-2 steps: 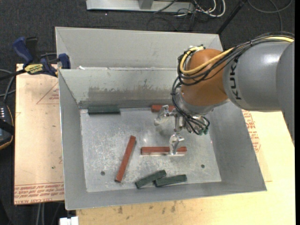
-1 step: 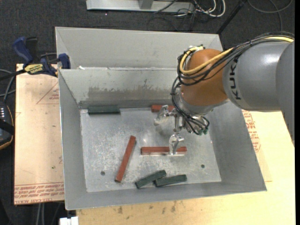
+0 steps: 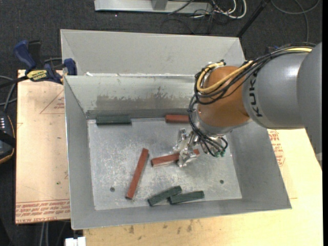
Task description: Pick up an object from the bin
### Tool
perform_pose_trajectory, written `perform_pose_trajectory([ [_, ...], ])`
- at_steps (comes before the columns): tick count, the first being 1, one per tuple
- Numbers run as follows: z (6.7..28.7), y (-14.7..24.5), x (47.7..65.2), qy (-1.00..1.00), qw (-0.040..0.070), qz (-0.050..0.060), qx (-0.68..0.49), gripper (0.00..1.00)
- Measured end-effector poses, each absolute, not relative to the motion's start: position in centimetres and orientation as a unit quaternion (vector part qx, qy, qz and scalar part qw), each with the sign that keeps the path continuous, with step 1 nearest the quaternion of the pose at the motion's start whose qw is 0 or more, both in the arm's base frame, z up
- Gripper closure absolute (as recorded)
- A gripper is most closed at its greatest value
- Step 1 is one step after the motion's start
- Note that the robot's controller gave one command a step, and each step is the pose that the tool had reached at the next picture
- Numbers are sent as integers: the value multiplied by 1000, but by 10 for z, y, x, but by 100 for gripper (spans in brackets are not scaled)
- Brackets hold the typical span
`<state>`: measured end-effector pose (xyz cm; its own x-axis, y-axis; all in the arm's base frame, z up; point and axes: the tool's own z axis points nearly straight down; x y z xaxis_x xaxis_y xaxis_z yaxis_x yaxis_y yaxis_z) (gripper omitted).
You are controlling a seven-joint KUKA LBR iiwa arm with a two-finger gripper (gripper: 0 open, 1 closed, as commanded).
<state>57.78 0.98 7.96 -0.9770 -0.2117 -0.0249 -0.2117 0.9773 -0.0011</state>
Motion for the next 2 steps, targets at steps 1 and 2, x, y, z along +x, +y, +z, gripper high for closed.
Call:
perform_pose_trajectory([
  [1, 80, 10, 578, 994, 12, 1, -106, 100],
  [2, 224, 1, 559, 994, 2, 0, -111, 100],
])
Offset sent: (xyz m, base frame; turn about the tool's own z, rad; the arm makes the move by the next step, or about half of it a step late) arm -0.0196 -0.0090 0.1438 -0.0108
